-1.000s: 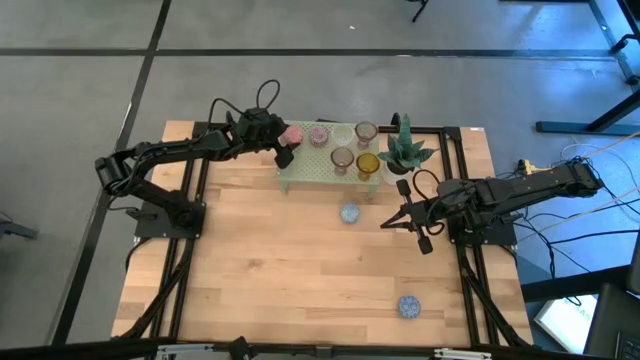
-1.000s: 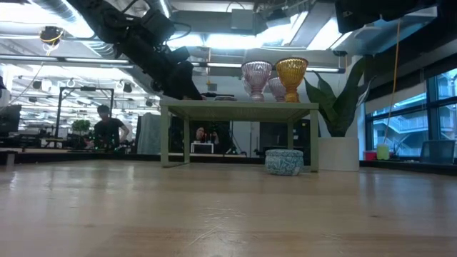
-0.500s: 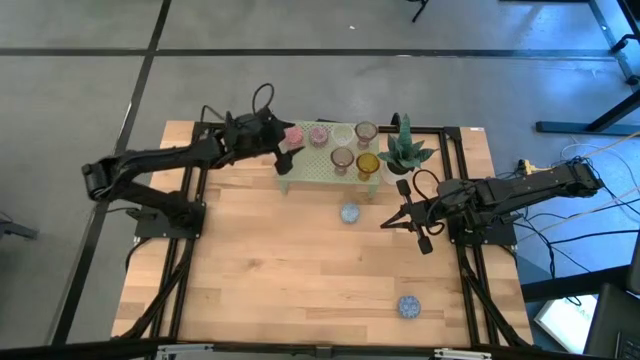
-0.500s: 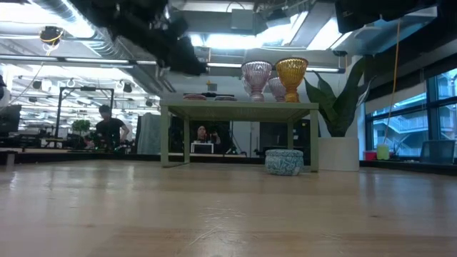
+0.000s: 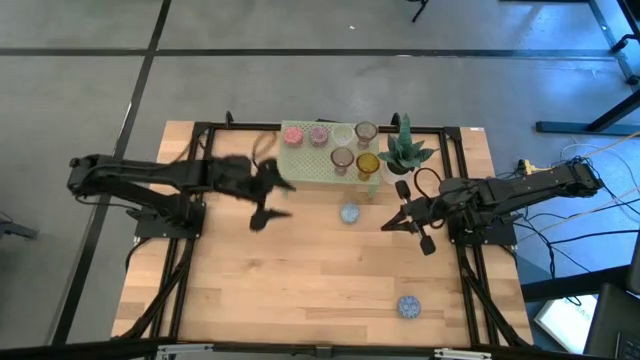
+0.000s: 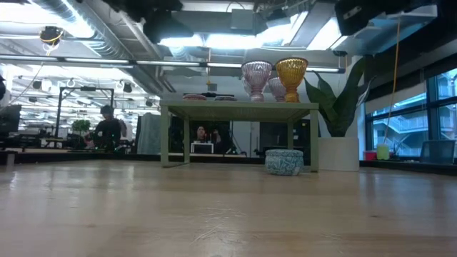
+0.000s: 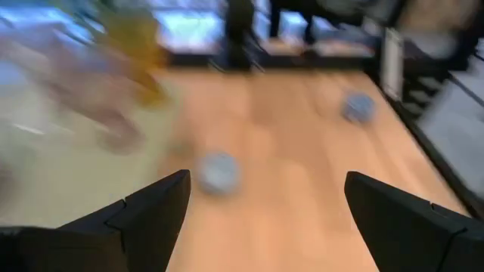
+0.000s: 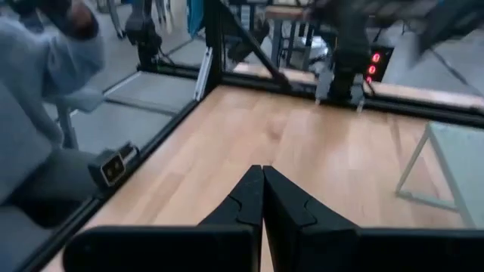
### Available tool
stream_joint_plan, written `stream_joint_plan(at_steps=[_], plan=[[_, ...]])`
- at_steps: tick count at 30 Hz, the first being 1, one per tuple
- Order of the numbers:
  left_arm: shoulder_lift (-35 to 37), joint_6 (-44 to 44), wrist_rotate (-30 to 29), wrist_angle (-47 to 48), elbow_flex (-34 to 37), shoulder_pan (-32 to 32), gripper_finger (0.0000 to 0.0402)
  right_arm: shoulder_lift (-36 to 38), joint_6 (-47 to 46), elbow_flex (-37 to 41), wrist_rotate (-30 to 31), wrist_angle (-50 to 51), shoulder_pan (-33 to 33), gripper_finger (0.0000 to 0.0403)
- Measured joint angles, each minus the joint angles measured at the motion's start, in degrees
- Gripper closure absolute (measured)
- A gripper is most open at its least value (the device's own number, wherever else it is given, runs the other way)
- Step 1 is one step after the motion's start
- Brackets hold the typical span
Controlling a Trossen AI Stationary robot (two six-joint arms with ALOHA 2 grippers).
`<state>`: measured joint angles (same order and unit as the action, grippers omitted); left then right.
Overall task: Pick & Place candle stick holders
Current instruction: Align the blue scented candle with the purple scented candle on the shelf
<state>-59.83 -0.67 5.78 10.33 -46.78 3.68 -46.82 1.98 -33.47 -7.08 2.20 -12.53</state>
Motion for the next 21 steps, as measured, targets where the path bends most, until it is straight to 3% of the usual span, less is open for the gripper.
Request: stream_joint_plan(at_steps=[8,11,21], plan=[[-8.7,-4.0,-2.9,-0.3,0.0,-12.8,0.0054,0.0,0.5,0.0,0.0,-5.7,0.0,0.0395],[-11.1,1.9,-4.2,0.0,0.0,-16.1,0.0054,0.0,1.8,0.0,0.0,-5.7,0.0,0.0395],[-11.6,0.8,-19.0,-2.5,0.0,-24.8,0.0054,-0.1,1.1,0.0,0.5,-12.0,0.0,0.0395]])
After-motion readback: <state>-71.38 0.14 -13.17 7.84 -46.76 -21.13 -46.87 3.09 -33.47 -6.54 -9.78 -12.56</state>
